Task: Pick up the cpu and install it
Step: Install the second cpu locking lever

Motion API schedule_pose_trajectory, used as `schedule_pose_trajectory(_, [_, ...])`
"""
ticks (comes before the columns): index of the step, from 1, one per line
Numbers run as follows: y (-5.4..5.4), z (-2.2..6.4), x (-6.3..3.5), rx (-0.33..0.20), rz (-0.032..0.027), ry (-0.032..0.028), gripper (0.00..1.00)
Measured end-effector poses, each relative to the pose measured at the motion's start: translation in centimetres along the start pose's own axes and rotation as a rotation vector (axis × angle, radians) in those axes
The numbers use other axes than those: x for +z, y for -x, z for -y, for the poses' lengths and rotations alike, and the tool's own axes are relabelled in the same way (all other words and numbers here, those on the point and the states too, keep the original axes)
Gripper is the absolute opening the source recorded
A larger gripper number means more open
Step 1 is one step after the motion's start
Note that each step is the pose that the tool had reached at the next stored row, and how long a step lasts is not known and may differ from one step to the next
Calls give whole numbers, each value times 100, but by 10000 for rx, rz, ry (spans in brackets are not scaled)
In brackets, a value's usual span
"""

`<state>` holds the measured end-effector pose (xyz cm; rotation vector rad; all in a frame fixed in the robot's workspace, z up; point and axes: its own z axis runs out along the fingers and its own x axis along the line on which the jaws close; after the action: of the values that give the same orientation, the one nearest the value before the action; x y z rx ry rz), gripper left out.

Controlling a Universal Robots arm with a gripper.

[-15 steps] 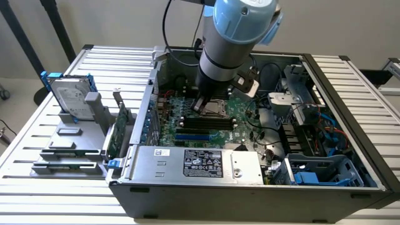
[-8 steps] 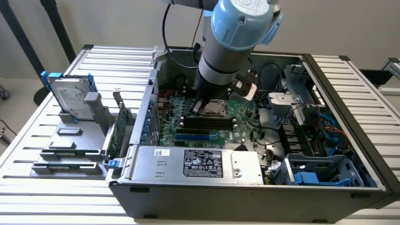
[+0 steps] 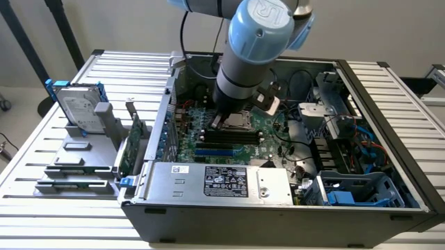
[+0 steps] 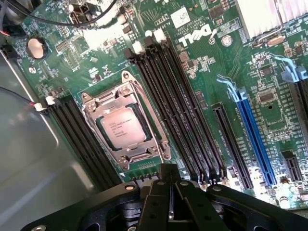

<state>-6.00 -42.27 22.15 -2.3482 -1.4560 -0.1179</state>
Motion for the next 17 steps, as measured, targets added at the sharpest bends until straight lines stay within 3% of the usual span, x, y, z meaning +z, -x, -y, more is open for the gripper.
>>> schedule_pose_trajectory(9, [24, 47, 179, 11, -3, 3, 11])
schedule_pose_trajectory(17, [45, 30, 289, 36, -10, 11, 11])
